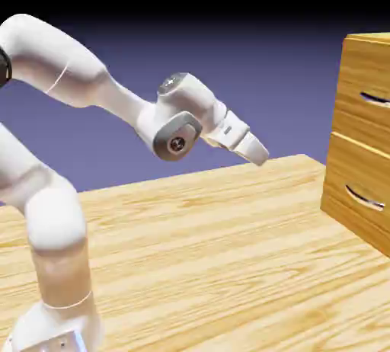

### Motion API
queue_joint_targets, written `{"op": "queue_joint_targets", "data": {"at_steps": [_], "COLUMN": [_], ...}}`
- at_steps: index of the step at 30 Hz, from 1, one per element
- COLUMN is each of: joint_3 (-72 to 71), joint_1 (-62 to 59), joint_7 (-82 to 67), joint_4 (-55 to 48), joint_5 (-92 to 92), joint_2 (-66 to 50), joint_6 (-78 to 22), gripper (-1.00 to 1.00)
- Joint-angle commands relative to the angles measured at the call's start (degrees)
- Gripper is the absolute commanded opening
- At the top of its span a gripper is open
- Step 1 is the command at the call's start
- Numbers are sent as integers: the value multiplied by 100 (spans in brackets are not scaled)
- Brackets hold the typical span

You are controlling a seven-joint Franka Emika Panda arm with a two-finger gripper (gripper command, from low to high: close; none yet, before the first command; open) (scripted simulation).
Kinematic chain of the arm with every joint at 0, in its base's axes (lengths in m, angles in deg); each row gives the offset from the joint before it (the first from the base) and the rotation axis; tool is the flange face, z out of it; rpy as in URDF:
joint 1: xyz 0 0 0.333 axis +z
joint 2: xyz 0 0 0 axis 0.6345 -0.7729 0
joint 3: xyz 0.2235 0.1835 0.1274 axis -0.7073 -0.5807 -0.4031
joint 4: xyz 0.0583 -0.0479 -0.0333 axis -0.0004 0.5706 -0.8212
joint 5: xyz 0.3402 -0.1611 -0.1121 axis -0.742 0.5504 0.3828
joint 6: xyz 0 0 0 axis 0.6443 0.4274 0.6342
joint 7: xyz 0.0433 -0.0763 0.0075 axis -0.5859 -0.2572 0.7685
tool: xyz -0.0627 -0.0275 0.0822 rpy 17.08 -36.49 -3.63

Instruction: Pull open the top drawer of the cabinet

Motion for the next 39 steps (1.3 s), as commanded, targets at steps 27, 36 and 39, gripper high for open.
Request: {"op": "queue_joint_targets", "data": {"at_steps": [27, 36, 39], "joint_3": [4555, 6074, 6580], "joint_1": [2194, 2925, 3169], "joint_7": [1554, 2072, 2245], "joint_4": [-3638, -4850, -5254], "joint_5": [-6728, -8971, -9718], "joint_2": [-5411, -7215, -7816], "joint_6": [-916, -1222, -1324], "gripper": [0, 0, 0]}}
